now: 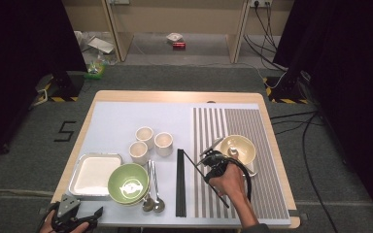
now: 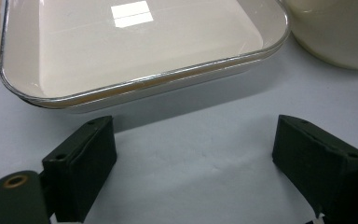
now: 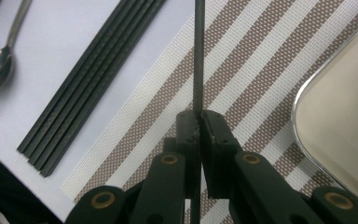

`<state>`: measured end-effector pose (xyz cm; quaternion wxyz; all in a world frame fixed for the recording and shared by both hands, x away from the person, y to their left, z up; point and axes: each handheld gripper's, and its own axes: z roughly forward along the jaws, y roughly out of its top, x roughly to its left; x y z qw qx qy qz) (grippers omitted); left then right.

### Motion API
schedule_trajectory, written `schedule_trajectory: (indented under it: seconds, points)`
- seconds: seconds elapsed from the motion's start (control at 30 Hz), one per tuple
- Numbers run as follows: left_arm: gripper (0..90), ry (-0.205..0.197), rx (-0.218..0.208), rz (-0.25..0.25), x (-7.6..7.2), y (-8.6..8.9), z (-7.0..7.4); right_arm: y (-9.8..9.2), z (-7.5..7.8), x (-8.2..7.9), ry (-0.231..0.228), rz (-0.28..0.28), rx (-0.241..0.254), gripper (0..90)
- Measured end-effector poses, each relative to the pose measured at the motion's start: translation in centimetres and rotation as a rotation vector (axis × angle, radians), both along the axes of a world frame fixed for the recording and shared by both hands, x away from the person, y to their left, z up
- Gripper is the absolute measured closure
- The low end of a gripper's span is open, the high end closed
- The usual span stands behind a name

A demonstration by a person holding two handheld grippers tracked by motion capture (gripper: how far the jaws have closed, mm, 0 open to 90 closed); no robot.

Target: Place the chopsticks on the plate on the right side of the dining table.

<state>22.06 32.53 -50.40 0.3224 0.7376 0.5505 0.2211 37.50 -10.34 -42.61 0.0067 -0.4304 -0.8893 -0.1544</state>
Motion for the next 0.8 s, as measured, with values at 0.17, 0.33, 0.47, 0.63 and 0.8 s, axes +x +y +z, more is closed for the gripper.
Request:
schedule_trajectory:
  seconds: [0.17,0.33,0.47,0.63,0.8]
  points:
    - [12.2,0.002,0.001,0.0,0.0,0.0,0.0,-0.6,0.7,-0.9,-0.02,0.033,0.006,86.5]
    - [12.2,0.003,0.0,0.0,0.0,0.0,0.0,-1.1,1.3,-1.8,-0.029,0.044,-0.002,86.4]
    - [12.2,-0.003,-0.003,0.002,0.0,0.0,0.0,-1.9,1.8,-2.3,-0.042,0.051,-0.002,86.5]
    - [12.2,-0.001,-0.001,0.001,0.0,0.0,0.0,-3.6,2.4,-3.4,-0.055,0.047,-0.02,86.5]
    - [12.2,-0.001,-0.001,0.001,0.0,0.0,0.0,-5.8,2.7,-4.4,-0.072,0.036,-0.023,86.5]
